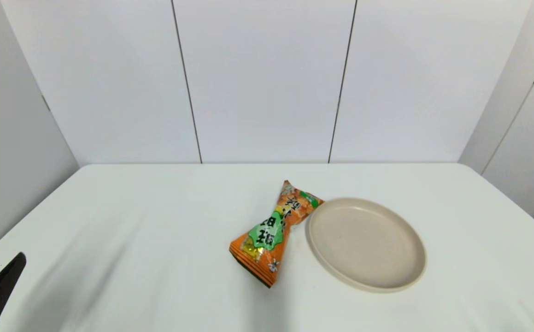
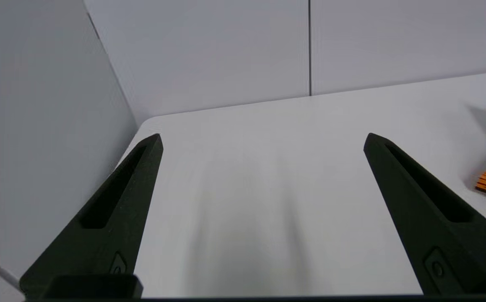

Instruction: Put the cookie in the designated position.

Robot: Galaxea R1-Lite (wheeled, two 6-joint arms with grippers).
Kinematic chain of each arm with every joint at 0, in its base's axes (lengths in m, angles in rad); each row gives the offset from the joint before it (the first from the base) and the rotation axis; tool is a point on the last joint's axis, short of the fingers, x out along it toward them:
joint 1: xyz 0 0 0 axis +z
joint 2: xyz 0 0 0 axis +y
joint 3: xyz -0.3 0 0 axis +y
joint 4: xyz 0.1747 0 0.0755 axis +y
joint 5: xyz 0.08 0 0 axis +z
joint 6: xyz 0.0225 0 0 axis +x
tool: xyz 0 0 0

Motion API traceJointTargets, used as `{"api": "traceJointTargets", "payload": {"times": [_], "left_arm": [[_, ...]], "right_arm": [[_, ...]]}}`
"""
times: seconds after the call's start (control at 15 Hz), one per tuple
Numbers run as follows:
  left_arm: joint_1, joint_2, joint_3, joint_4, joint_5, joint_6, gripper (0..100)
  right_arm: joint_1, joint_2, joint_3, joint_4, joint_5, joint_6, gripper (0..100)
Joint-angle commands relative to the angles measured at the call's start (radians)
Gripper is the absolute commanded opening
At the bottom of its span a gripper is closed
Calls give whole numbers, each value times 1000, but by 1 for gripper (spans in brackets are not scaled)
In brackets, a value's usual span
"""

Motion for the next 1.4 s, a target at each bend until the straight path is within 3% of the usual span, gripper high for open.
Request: {"api": "traceJointTargets", "payload": {"times": [0.07, 0.33, 0.67, 1.4], "left_arm": [[81, -420, 55, 381, -154, -32, 100], [80, -571, 55, 644, -69, -40, 100], [81, -572, 55, 628, -37, -169, 100], [80, -572, 55, 628, -34, -175, 100]], "right_arm": [[0, 0, -1, 0, 0, 1, 100], [0, 0, -1, 0, 0, 1, 100], [0, 0, -1, 0, 0, -2, 100], [0, 0, 0, 0, 0, 1, 100]]}}
